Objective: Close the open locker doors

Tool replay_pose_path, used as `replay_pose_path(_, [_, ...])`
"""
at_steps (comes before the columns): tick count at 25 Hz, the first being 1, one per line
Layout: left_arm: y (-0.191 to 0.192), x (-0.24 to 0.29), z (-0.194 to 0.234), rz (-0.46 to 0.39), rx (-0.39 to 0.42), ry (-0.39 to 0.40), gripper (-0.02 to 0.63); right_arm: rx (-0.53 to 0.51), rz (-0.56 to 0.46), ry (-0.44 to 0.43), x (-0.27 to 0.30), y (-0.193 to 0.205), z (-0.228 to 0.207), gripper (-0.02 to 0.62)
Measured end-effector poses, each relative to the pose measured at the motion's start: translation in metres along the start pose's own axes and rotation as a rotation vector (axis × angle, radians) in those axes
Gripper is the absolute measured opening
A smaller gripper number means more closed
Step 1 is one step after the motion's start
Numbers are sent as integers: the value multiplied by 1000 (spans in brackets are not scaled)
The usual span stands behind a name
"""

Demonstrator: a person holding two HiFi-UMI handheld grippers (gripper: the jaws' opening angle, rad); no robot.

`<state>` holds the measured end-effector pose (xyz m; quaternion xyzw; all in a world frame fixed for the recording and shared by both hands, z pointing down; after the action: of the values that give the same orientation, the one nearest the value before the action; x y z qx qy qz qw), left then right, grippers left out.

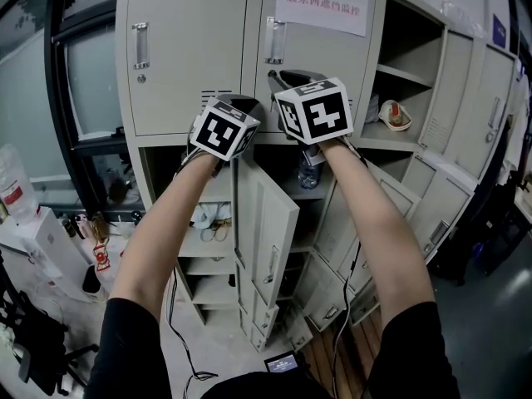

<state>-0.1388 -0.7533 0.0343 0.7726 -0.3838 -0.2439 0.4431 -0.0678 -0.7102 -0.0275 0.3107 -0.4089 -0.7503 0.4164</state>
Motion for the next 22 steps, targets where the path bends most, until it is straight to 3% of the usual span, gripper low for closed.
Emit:
replay_pose_path(3, [0,-6,-3,-28,-15,18,23,84,9,16,-14,3,-5,72])
replay_pose_path(10, [-6,-43,-17,-151,-63,105,23,126,70,79,-47,20,0,49])
replay_pose_path(14, [-1,-72,-32,-250,-104,187,23,84,79,73,-74,28,14,43])
replay_pose_path(17, [5,-97,-39,-286,-146,206,22,62,74,70,-96,30,27,41])
replay_pose_path(22, [-1,-142,-71,-302,-129,211,20,44,33,49,-145,37,40,41])
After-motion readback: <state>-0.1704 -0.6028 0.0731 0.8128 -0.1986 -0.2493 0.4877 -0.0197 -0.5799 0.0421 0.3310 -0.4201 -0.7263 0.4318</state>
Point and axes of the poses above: the fingertips, and each gripper's own axes: x forward along the fingers, z to its left, y out of its underside, the point moved 5 cm from there along -x, backward along the fingers, and after that the axes turned 1 degree about -y, right-handed, at the moved point
